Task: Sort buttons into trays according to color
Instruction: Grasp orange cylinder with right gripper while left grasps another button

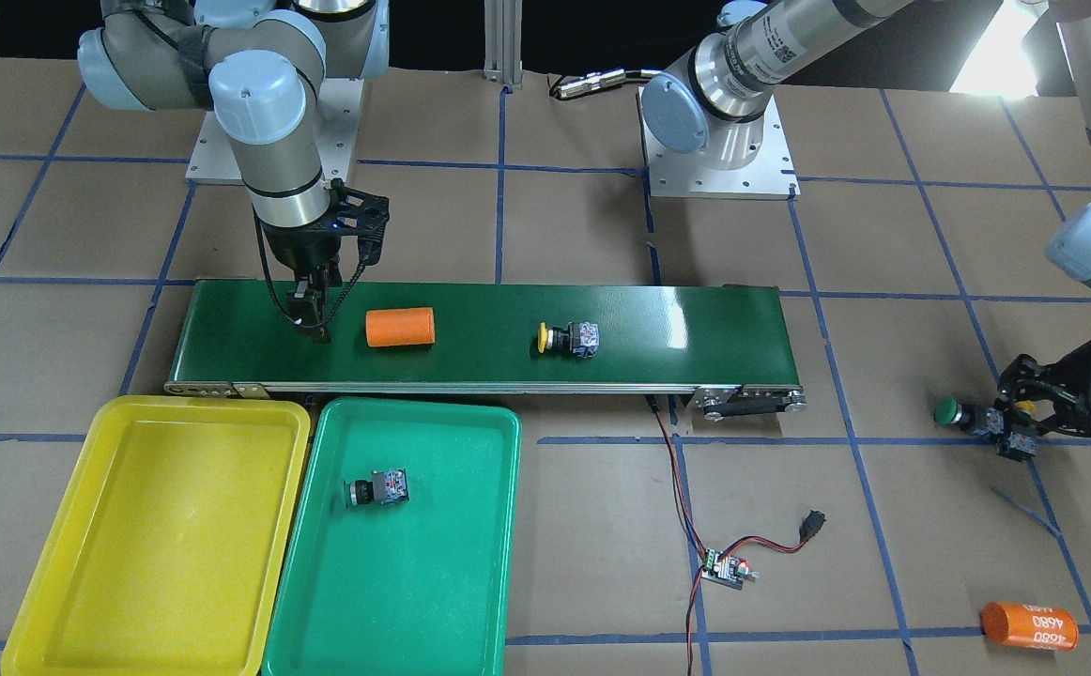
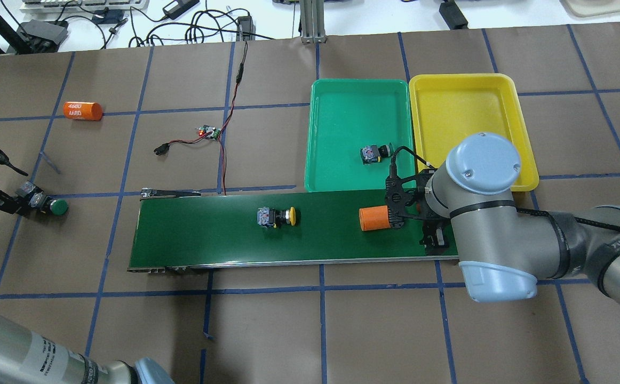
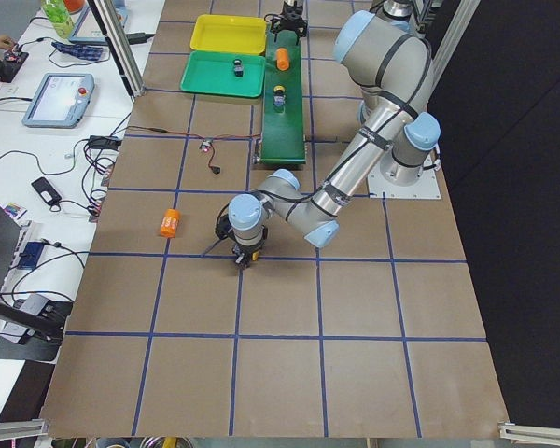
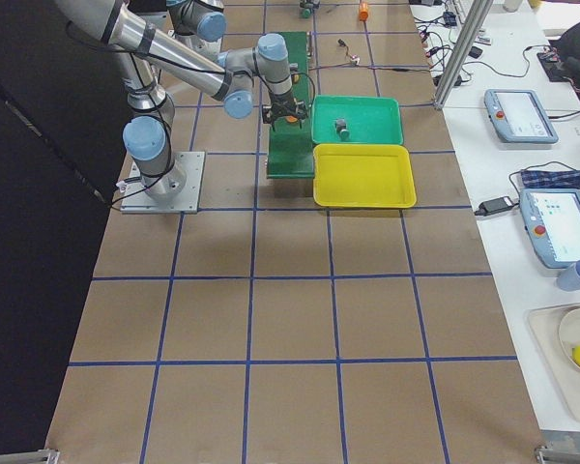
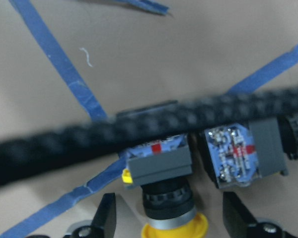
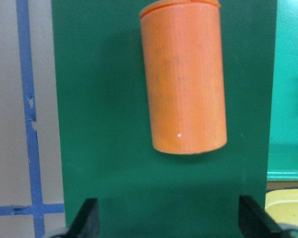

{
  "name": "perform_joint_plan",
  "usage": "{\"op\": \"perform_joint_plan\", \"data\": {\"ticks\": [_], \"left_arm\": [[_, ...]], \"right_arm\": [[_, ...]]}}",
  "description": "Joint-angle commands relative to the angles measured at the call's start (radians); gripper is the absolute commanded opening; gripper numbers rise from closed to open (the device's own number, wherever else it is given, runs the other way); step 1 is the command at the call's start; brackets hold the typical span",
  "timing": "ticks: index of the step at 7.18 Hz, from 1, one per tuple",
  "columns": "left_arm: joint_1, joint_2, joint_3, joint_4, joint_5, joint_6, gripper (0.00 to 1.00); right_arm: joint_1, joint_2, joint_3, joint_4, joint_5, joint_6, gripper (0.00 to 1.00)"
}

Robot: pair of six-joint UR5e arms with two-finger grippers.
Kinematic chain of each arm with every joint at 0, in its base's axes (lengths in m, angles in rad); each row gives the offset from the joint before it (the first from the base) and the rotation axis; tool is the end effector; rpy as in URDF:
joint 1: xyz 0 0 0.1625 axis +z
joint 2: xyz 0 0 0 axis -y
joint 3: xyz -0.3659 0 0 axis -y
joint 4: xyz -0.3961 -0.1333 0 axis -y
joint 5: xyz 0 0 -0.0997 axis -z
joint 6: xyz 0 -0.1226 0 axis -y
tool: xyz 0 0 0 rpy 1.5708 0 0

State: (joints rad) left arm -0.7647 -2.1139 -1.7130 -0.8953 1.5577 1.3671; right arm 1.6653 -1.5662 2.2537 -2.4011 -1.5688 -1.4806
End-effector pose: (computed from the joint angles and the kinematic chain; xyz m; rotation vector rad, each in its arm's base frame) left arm 0.3354 -0.5088 0.1015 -0.8655 -3.0046 0.0110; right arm 0.1730 -0.4094 0.1699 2.1595 -2.1499 0.1696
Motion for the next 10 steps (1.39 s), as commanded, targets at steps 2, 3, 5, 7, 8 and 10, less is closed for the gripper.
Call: {"op": "perform_joint_plan", "data": {"ticks": [2, 3, 5, 7, 8, 10], "left_arm": [[-0.008, 0.05, 0.006, -0.013, 0.007, -0.008, 0.04], [-0.014, 0.108, -0.008, -0.086, 0.001, -0.028, 0.04], [-0.066, 0.248, -0.055, -0.181, 0.001, -0.177, 0.04], [-0.195, 0.371, -0.153, -0.237, -0.007, -0.421, 0.04], [-0.262, 0.443, -0.228, -0.237, -0.011, -0.55, 0.04], [-0.465, 0.563, -0.312, -0.238, -0.008, -0.861, 0.04]], "right_arm": [[0.083, 0.072, -0.078, 0.002, -0.016, -0.004, 1.0], [0.09, 0.077, -0.078, 0.003, -0.019, -0.007, 1.0], [0.128, 0.089, -0.082, 0.002, -0.02, 0.0, 1.0], [0.131, 0.092, -0.082, 0.002, -0.02, 0.003, 1.0], [0.131, 0.092, -0.08, 0.002, -0.02, 0.005, 1.0], [0.131, 0.092, -0.077, 0.002, -0.022, 0.005, 1.0]]}}
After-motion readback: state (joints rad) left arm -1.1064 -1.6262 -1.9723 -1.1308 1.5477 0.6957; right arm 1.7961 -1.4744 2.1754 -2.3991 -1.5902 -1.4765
